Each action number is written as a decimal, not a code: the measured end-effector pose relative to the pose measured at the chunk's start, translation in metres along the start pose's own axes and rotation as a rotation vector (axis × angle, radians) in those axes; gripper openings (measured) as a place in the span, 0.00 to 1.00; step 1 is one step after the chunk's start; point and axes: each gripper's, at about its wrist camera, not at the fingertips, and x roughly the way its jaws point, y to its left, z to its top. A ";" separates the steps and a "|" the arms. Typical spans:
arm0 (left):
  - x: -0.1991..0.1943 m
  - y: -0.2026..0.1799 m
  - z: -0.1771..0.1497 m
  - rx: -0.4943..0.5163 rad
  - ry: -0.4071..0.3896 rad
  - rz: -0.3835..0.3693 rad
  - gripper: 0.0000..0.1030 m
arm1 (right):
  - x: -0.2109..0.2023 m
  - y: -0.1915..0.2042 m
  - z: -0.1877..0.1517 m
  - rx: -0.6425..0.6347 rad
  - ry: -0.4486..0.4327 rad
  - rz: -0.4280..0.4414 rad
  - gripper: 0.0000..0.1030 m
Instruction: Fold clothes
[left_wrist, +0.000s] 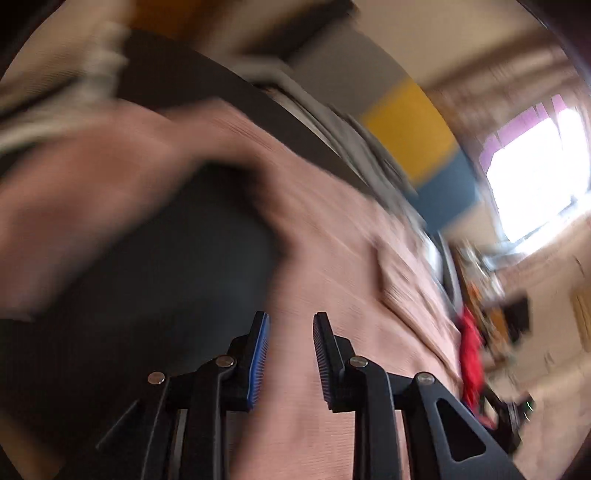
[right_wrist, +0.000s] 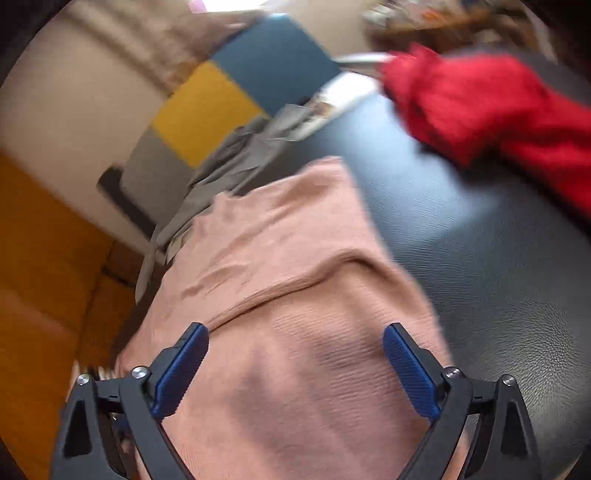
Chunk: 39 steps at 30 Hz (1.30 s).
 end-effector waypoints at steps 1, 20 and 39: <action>-0.016 0.011 0.002 0.016 -0.050 0.060 0.24 | -0.002 0.011 -0.004 -0.044 -0.001 -0.004 0.95; -0.036 0.025 -0.030 1.018 0.110 0.438 0.42 | 0.044 0.108 -0.099 -0.335 0.219 -0.001 0.97; -0.007 0.042 0.013 0.840 0.231 0.384 0.34 | 0.056 0.110 -0.111 -0.357 0.226 -0.066 1.00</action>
